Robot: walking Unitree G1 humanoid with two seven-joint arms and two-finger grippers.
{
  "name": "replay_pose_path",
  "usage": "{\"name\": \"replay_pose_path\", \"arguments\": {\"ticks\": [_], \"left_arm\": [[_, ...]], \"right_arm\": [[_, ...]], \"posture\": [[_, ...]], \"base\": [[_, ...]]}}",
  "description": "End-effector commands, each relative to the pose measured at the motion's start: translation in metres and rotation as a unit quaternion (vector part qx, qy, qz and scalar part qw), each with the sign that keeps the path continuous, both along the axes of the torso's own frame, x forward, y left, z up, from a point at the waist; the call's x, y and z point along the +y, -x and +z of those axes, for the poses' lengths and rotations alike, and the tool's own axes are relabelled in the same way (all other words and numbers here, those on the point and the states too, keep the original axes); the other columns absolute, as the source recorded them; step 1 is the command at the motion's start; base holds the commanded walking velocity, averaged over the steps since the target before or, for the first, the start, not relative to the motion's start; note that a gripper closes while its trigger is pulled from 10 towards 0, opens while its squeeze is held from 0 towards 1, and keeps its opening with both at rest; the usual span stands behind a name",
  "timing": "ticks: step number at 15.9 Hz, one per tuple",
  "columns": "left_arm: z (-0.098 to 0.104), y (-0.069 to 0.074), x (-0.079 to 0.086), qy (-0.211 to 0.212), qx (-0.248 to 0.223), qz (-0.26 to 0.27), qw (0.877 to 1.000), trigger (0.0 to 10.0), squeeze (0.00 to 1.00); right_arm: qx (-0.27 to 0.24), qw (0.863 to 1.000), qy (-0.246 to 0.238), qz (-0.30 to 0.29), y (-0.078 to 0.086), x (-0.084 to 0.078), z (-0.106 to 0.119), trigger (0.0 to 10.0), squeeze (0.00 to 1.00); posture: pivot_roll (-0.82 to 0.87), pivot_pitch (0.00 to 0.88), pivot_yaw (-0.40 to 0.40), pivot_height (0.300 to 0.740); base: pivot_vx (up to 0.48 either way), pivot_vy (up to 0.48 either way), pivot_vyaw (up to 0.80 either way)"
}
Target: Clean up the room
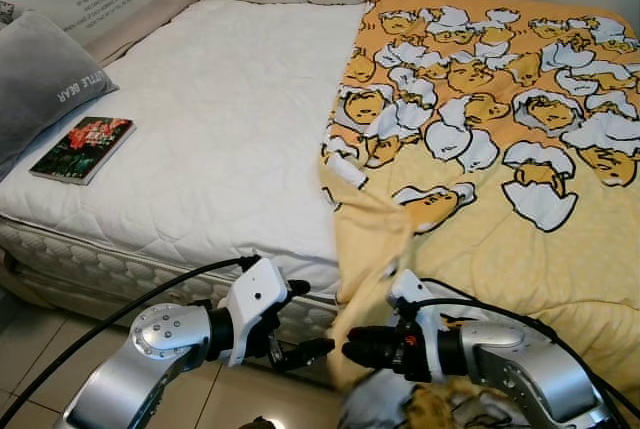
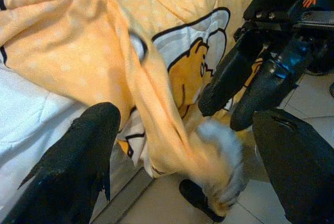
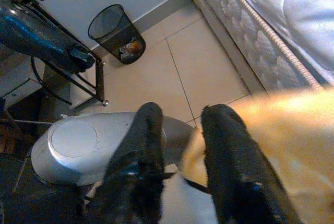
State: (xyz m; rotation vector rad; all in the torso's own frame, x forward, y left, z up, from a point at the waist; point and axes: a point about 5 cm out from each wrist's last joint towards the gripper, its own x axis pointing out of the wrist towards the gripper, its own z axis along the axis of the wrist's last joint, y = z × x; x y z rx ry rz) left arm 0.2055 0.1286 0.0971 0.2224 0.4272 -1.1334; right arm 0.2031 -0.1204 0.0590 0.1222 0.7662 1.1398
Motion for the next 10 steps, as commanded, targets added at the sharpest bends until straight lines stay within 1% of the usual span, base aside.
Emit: {"name": "replay_pose_path", "arguments": {"ticks": [1,4,7,8,9,10], "left_arm": [[0.003,-0.002,0.001,-0.006,-0.009,-0.003,1.000,10.0,0.09],[0.002,-0.003,0.002,-0.008,-0.009,-0.004,1.000,10.0,0.09],[0.003,-0.008,0.004,-0.009,-0.012,0.002,1.000,10.0,0.09],[0.003,-0.011,0.004,-0.009,-0.017,0.017,1.000,10.0,0.09],[0.002,-0.015,0.005,-0.010,-0.029,0.042,0.999,10.0,0.09],[0.001,-0.021,0.005,-0.007,-0.045,0.083,0.995,10.0,0.09]], "right_arm": [[-0.005,1.000,0.000,-0.004,-0.001,0.000,0.001,10.0,1.00],[-0.012,1.000,0.002,-0.016,-0.004,0.001,0.001,10.0,1.00],[-0.032,0.998,0.003,-0.051,-0.011,-0.002,0.005,10.0,1.00],[-0.050,0.995,0.005,-0.080,-0.015,-0.003,0.007,10.0,1.00],[-0.078,0.990,0.013,-0.117,-0.019,-0.006,0.010,10.0,1.00],[-0.104,0.981,0.026,-0.160,-0.023,-0.009,0.011,10.0,1.00]], "posture": [[-0.01,0.000,0.030,0.740],[-0.01,0.000,0.035,0.740],[-0.01,0.000,0.038,0.740],[-0.02,0.000,0.040,0.740],[-0.02,0.000,0.043,0.740],[-0.03,0.000,0.044,0.740]], "base": [[0.000,0.000,0.00],[0.000,0.000,0.00],[0.000,0.000,0.00],[0.000,0.000,0.00],[0.000,0.000,0.00],[0.000,0.000,0.00]]}}
